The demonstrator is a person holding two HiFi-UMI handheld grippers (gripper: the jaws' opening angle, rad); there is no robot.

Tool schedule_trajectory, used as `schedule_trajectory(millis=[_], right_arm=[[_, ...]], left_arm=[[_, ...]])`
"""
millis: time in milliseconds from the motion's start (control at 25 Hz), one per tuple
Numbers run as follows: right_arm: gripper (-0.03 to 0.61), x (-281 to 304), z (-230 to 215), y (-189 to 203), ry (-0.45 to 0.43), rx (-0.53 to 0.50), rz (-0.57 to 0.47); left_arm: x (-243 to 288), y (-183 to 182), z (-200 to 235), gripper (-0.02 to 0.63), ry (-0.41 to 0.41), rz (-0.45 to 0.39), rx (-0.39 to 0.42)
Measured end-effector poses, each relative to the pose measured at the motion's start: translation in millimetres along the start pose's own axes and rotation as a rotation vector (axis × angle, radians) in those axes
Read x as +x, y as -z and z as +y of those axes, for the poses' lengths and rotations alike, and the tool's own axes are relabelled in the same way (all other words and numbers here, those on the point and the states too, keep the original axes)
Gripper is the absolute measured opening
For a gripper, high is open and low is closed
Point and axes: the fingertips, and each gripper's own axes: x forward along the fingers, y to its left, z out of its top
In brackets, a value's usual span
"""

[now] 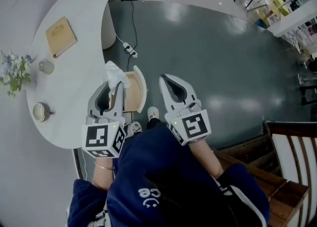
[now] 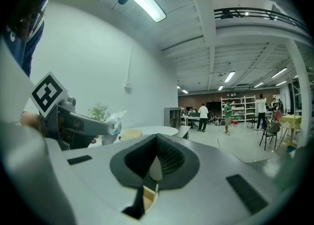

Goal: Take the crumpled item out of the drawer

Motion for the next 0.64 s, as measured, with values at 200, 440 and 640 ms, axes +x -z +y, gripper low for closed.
schedule_trajectory(millis=[200,440,640], right_arm=[[0.006,4.0,2.5,0.4,0.008,-0.006,0.003],[0.006,12.2,7.5,1.1,0.007,-0.009,0.008],[0.006,17.5,12.0,3.5,-0.003,-0.009,0.012]], left_arm=[[0.4,0.4,7.5,0.112,-0.002,0.004,0.007],[0.1,-2.0,16.2,0.114,-0.004,0.007,0.010],[0.7,0.6,21.9,0.114,-0.005,0.015,0.013]])
